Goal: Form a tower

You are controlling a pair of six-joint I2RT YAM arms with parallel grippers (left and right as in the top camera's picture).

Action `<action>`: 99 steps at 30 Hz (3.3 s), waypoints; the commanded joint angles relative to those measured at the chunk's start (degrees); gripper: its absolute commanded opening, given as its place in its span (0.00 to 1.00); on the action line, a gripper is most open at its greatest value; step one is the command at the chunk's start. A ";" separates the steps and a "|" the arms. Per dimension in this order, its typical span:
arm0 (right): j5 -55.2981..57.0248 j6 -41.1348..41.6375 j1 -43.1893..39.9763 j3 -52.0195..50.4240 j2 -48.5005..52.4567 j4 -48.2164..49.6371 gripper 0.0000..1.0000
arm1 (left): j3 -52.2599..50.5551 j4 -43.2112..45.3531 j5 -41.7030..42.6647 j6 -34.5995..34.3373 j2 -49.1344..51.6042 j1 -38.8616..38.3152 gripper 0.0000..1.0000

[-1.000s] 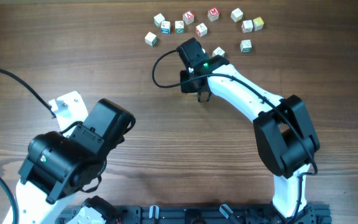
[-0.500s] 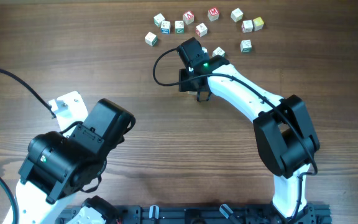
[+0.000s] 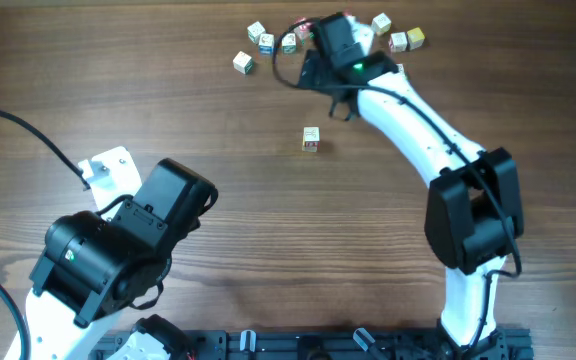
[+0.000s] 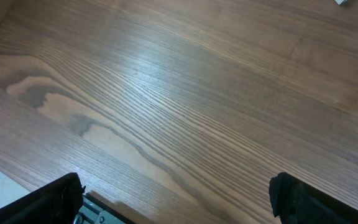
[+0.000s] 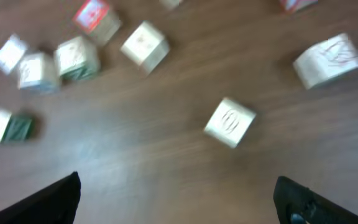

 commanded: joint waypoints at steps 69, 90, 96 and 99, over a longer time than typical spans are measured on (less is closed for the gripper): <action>-10.62 -12.98 7.37 -15.72 -7.34 -1.25 0.33 | -0.07 -0.02 0.07 -0.92 -0.35 0.35 1.00; -13.29 -12.98 7.37 -14.25 -6.73 -3.15 0.99 | -0.07 -0.02 0.07 -0.92 -0.35 0.35 1.00; -13.27 -13.35 7.41 -14.69 -3.17 -3.39 0.99 | -0.07 -0.02 0.07 -0.92 -0.35 0.35 1.00; -13.29 -13.40 7.41 -14.69 -1.51 -3.34 0.94 | -0.07 -0.02 0.07 -0.92 -0.37 0.35 1.00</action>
